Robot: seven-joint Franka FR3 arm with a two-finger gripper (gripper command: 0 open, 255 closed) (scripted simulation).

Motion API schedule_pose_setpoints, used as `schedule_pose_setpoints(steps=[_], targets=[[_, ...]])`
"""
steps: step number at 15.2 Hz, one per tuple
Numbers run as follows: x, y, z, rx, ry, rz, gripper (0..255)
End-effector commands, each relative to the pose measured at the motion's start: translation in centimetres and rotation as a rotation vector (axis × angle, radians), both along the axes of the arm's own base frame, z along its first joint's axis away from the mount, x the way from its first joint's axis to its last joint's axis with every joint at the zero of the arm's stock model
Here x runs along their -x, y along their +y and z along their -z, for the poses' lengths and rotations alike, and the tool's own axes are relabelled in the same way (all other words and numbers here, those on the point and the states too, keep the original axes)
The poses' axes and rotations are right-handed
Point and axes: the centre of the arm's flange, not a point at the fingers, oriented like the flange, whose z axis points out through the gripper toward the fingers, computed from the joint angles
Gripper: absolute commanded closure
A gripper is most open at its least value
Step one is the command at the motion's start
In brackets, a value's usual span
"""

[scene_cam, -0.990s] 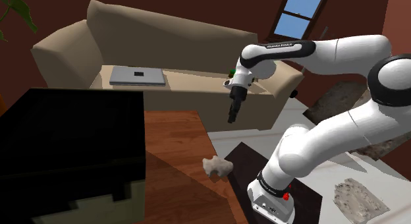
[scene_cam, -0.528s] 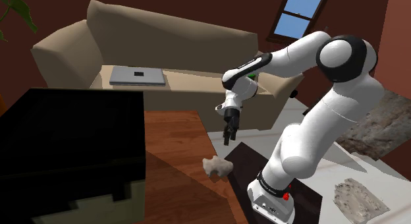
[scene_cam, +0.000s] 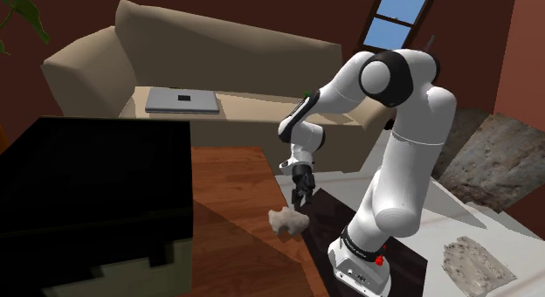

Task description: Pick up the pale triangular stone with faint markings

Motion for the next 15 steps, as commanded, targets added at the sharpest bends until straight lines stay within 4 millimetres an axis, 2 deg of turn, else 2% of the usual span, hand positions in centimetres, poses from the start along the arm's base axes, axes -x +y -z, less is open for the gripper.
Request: schedule_pose_setpoints(steps=[1,3,5,6,15], targets=[[0.0,0.0,1.1,-0.003,0.0,-0.001,0],[0.0,0.0,2.4,-0.003,0.0,-0.001,0],[0.0,0.0,2.4,-0.003,0.0,-0.001,0],[0.0,0.0,2.4,-0.003,0.0,-0.001,255],[0.0,0.0,2.4,-0.003,0.0,-0.001,255]])
